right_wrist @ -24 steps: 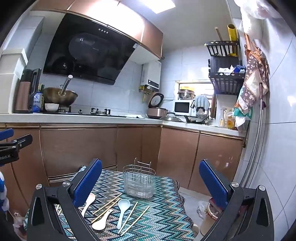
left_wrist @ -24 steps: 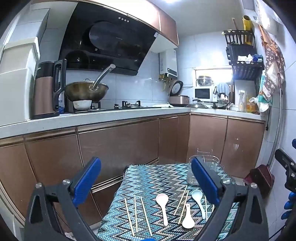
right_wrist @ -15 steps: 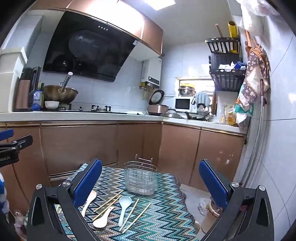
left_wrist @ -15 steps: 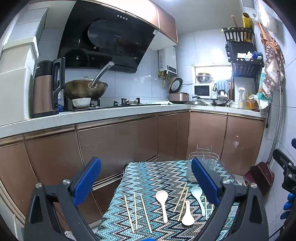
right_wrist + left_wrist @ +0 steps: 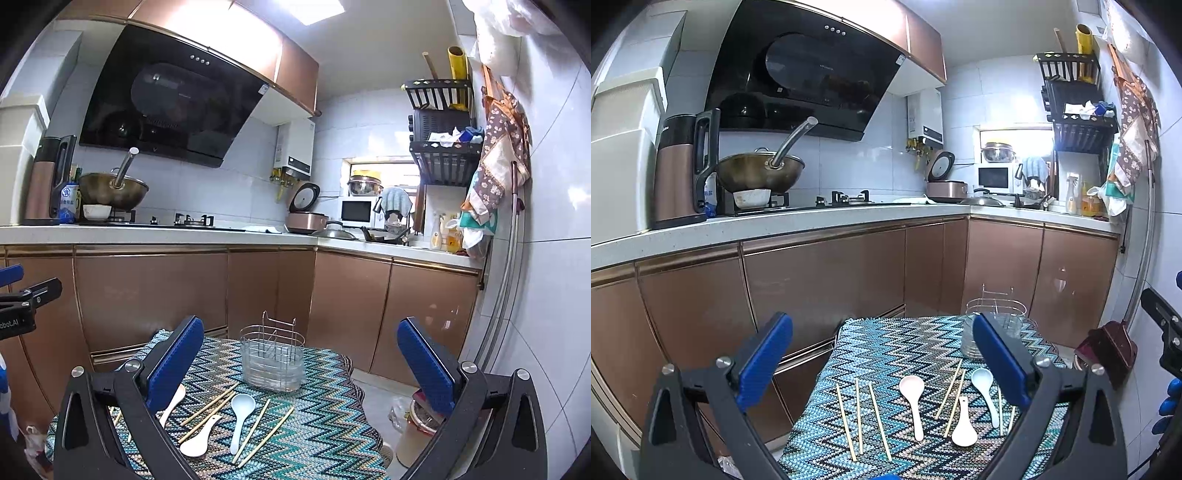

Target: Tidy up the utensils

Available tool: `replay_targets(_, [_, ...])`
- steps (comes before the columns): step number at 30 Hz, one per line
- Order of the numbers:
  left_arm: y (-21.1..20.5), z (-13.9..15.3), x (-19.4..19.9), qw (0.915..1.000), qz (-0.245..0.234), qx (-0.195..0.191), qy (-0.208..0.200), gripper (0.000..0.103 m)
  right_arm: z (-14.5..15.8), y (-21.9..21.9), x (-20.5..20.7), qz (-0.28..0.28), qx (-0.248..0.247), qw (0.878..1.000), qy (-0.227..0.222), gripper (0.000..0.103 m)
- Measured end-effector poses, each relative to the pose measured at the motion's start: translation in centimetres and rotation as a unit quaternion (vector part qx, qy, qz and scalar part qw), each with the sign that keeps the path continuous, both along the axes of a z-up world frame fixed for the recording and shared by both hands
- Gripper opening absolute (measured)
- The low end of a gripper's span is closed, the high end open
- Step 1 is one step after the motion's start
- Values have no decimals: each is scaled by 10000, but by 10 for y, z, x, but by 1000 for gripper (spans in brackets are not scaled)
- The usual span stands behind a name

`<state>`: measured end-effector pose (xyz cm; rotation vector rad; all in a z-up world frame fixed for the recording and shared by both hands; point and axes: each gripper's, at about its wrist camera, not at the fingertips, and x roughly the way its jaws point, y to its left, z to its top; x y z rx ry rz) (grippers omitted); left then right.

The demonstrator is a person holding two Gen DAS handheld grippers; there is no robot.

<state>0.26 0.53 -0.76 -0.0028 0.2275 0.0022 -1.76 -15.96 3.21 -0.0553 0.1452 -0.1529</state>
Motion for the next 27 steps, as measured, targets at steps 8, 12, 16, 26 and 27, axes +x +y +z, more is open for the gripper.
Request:
replay_targets(8, [0, -2, 5, 10000, -28, 10, 33, 98, -3, 0, 2, 49, 16, 10000, 57, 103])
replay_targets(12, [-2, -3, 7, 10000, -50, 51, 69, 98, -5, 0, 6, 57, -4, 9999, 111, 103])
replay_targets(16, [-6, -6, 14, 9998, -70, 134, 136, 98, -8, -1, 9, 54, 2, 9998, 171, 103])
replay_targets(26, [-12, -11, 23, 9995, -192, 204, 162, 98, -14, -5, 17, -22, 17, 9996, 270, 103])
replay_targets(27, [-13, -11, 24, 9994, -228, 199, 164, 98, -14, -5, 18, -31, 19, 9996, 287, 103])
